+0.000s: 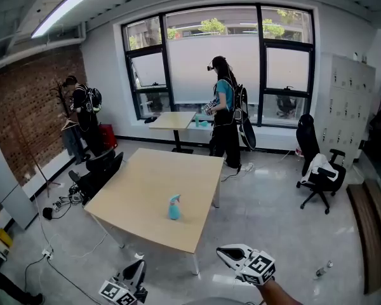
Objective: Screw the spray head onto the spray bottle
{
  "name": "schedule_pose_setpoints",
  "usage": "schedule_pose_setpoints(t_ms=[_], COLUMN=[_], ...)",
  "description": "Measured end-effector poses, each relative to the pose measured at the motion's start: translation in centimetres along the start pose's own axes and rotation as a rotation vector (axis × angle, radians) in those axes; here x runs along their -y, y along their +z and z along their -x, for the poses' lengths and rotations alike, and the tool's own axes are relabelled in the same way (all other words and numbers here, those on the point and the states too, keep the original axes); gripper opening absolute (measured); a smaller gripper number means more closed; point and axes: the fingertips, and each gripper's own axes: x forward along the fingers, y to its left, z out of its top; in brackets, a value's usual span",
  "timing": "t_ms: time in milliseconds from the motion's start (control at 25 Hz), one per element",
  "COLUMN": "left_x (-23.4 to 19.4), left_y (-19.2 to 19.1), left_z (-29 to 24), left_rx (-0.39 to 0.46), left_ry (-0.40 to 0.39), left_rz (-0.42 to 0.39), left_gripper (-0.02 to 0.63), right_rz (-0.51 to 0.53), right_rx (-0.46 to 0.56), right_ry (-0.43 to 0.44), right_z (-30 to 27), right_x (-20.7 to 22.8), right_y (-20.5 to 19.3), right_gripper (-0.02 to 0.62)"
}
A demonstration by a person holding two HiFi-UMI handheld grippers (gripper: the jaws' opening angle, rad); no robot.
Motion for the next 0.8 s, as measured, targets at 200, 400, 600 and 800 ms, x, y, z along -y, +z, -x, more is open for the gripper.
schedule_pose_setpoints(t_ms=[200, 400, 600, 800], left_x=[0.3, 0.7, 0.1, -0.7], left_y=[-0.3, -0.6, -1.2, -1.1], left_z=[0.5, 0.3, 0.5, 1.2], left_rx=[-0.007, -0.012, -0.018, -0.024], left_ry=[0.000, -0.012, -0.029, -0.036], left_rz=[0.006, 0.014, 0.026, 0.043], left_gripper=[0.006, 0.006, 0.007, 0.006], right_rz=[-0.024, -0.032, -0.040, -0.048], right_rx=[0.087, 0.098, 0.081, 0.073], right_ry=[-0.018, -0.051, -0.063, -0.067], right_z=[0.4, 0.6, 0.0, -0.9], right_x=[-0.4, -0.3, -0.7, -1.6], right_y=[1.1, 1.2, 0.2, 0.4], right_gripper=[0.007, 0.008, 0.008, 0.008])
